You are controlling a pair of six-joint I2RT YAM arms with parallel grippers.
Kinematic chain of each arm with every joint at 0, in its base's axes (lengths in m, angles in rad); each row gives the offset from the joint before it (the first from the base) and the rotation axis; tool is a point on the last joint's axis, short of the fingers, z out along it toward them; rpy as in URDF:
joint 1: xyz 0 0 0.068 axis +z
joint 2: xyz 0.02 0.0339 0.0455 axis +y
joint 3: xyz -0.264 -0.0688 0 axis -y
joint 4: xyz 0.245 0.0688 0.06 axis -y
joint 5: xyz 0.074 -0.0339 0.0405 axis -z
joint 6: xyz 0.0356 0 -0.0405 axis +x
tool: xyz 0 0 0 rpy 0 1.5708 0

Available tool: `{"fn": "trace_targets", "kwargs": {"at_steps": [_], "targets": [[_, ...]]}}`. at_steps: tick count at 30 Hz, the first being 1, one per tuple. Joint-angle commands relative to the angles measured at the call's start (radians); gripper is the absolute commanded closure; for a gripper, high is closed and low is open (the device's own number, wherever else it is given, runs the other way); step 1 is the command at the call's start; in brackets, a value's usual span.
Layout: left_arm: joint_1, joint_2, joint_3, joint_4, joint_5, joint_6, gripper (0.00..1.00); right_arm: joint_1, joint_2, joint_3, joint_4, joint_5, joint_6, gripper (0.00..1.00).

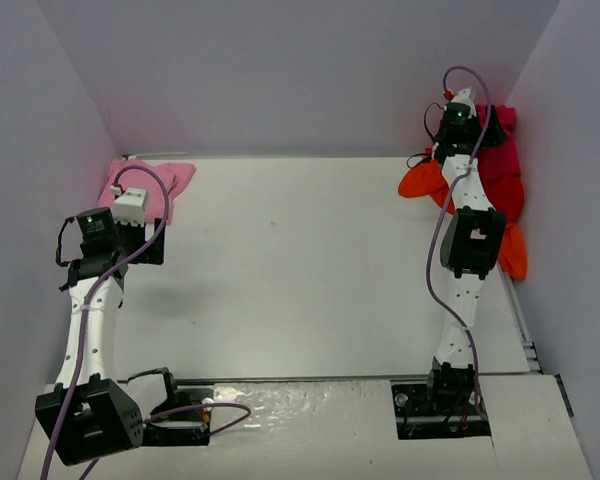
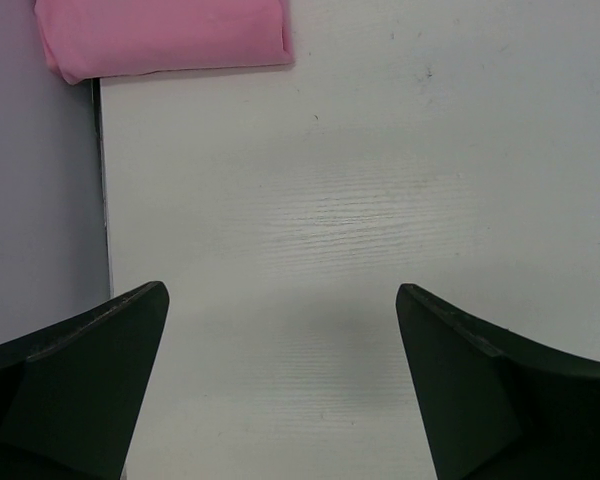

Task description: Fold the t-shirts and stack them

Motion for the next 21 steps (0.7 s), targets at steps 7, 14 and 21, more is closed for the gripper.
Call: {"fn": "trace_targets", "kwargs": {"at_steps": [7, 14, 21], "targets": [[0.011, 0.012, 0.055, 0.051, 0.005, 0.004, 0.03, -0.049, -0.006, -0.004, 0.179, 0.108, -0.059, 1.0], [0.012, -0.017, 0.028, 0.063, 0.009, 0.003, 0.03, -0.004, -0.238, -0.241, 0.178, 0.037, 0.006, 1.0], [0.002, -0.048, 0.021, 0.073, 0.051, -0.007, 0.03, 0.087, -0.618, -0.461, 0.103, -0.114, 0.11, 1.0]]}}
